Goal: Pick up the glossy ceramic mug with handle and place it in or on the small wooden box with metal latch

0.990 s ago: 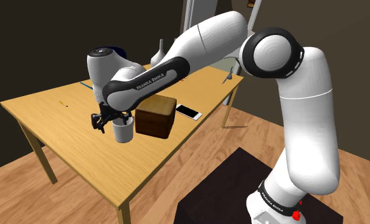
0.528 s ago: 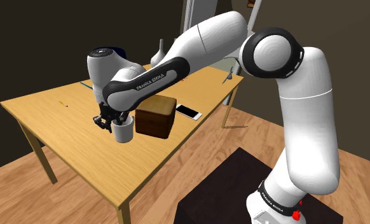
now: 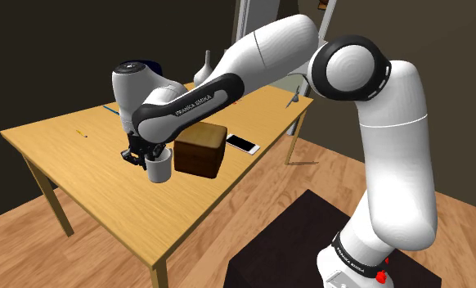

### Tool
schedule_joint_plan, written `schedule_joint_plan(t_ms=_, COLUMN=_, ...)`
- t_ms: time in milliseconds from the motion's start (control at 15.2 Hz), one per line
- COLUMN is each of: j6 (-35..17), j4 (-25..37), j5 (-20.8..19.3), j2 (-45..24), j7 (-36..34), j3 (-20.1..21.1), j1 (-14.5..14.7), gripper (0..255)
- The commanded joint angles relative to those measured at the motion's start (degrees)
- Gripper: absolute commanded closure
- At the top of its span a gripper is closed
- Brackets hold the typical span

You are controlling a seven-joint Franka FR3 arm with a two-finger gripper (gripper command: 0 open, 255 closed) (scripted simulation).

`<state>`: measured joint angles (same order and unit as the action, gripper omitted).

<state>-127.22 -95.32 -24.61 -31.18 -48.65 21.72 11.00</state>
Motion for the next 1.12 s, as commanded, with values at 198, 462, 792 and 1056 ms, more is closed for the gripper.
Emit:
schedule_joint_plan(t_ms=198, j6=2.2, j4=0.84, j5=0.95, j2=1.51, j7=0.86, j3=0.54, j1=-0.3, gripper=255)
schedule_joint_plan(t_ms=462, j6=4.48, j4=1.91, j5=1.86, j2=2.87, j7=1.7, j3=1.03, j1=-0.52, gripper=255)
schedule_joint_plan(t_ms=792, j6=7.45, j4=3.58, j5=2.9, j2=4.36, j7=2.71, j3=1.54, j1=-0.71, gripper=255)
schedule_joint_plan(t_ms=1056, j6=9.92, j4=5.18, j5=3.64, j2=5.38, j7=3.48, j3=1.89, j1=-0.79, gripper=255)
